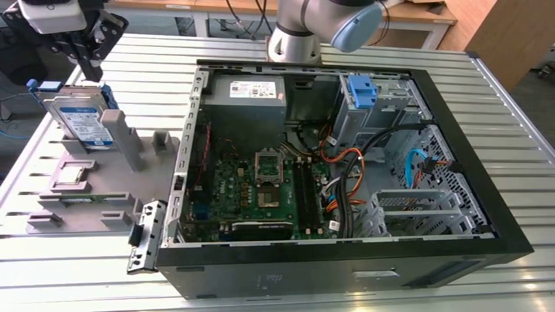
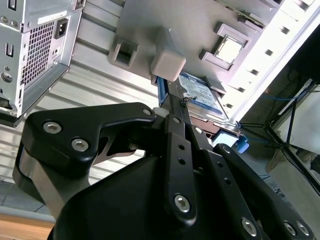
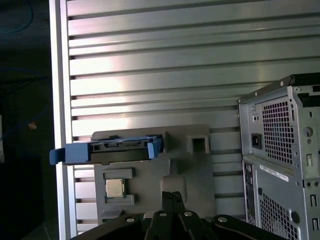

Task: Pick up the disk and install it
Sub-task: 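Reach for the disk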

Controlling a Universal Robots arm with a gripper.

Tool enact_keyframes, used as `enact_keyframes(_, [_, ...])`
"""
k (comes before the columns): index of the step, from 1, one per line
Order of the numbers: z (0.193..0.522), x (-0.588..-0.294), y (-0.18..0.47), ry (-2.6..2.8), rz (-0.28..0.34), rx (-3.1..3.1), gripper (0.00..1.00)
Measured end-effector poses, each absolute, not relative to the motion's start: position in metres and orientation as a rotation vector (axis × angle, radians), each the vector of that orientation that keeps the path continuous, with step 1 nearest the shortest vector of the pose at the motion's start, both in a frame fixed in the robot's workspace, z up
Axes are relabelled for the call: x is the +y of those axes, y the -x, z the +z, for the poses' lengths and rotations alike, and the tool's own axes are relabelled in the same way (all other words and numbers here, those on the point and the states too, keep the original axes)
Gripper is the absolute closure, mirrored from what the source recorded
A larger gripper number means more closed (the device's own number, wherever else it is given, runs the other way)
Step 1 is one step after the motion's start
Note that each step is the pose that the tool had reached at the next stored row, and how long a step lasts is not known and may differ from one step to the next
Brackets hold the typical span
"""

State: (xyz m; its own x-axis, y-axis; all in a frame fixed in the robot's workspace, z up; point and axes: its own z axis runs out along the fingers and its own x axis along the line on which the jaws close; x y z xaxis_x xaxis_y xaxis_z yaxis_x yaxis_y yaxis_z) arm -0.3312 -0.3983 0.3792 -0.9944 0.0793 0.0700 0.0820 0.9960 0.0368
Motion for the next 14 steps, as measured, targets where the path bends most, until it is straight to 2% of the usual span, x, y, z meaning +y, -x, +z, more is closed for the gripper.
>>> enact_keyframes(14, [0.378, -0.398, 0.346, 0.124, -0.061, -3.07, 0.89])
